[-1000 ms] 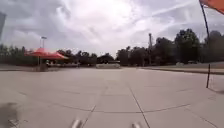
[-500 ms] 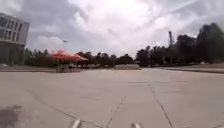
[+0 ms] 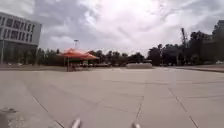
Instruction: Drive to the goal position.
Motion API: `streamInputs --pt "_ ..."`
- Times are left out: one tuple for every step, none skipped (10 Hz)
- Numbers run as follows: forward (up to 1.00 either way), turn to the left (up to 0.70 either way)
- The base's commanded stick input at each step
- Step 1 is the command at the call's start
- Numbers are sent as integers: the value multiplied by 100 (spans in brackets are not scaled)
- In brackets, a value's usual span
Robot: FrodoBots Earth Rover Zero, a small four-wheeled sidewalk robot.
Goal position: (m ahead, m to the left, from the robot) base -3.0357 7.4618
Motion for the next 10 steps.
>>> streamInputs --pt "85 -2" --pt "85 -2" --pt "85 -2" --pt "85 2" --pt "85 6" --pt "85 31" --pt "85 32" --pt "85 32" --pt "85 32" --pt "85 32"
